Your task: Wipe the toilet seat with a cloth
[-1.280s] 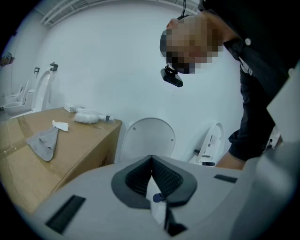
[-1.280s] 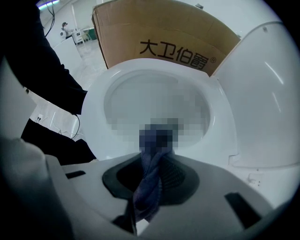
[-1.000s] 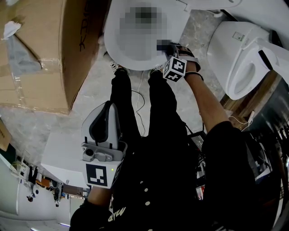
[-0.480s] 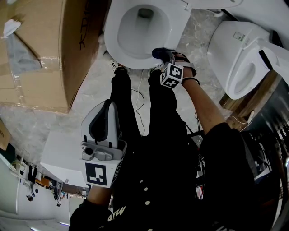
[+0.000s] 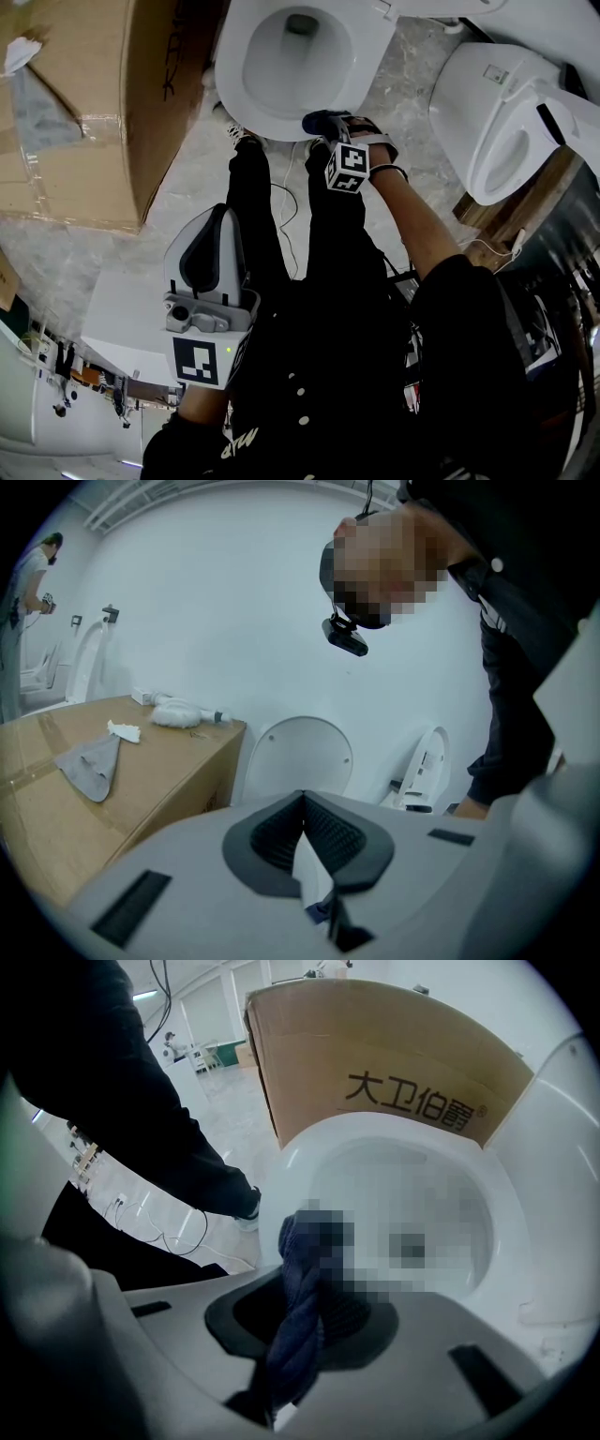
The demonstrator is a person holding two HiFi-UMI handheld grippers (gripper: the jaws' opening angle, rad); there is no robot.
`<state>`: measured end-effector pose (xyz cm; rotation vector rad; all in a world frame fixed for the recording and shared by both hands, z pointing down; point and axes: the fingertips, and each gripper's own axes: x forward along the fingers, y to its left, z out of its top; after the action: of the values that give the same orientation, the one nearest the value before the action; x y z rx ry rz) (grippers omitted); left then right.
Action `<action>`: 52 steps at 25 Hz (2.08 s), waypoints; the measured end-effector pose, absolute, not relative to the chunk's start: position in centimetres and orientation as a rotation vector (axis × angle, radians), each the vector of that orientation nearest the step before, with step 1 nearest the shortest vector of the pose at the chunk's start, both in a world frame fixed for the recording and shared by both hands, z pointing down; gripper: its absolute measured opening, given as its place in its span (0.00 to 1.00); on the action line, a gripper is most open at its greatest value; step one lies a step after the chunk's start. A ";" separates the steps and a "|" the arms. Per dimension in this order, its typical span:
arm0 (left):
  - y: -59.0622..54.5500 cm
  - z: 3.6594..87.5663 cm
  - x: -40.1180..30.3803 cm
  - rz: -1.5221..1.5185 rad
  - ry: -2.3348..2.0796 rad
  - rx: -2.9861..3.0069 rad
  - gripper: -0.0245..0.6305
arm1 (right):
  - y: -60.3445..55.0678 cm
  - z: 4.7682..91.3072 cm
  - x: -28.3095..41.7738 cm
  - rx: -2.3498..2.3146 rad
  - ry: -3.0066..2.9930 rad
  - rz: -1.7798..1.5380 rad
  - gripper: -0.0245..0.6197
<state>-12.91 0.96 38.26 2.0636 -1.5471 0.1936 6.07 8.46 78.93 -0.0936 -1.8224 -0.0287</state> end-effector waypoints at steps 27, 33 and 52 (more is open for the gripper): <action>0.6 39.3 -13.6 0.192 -1.540 2.027 0.05 | 12.7 78.7 0.1 -0.379 -1.876 -0.281 0.17; 0.2 39.3 -14.0 0.175 -1.550 2.020 0.05 | 12.7 78.8 -1.4 -0.405 -1.881 -0.313 0.17; 0.4 39.7 -16.0 0.174 -1.570 1.997 0.05 | 10.9 78.9 -8.3 -0.340 -1.933 -0.264 0.17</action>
<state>-15.95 0.41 39.74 1.9974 -1.5700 0.1745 -8.25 10.93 78.91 -0.3399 -1.9331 -0.2643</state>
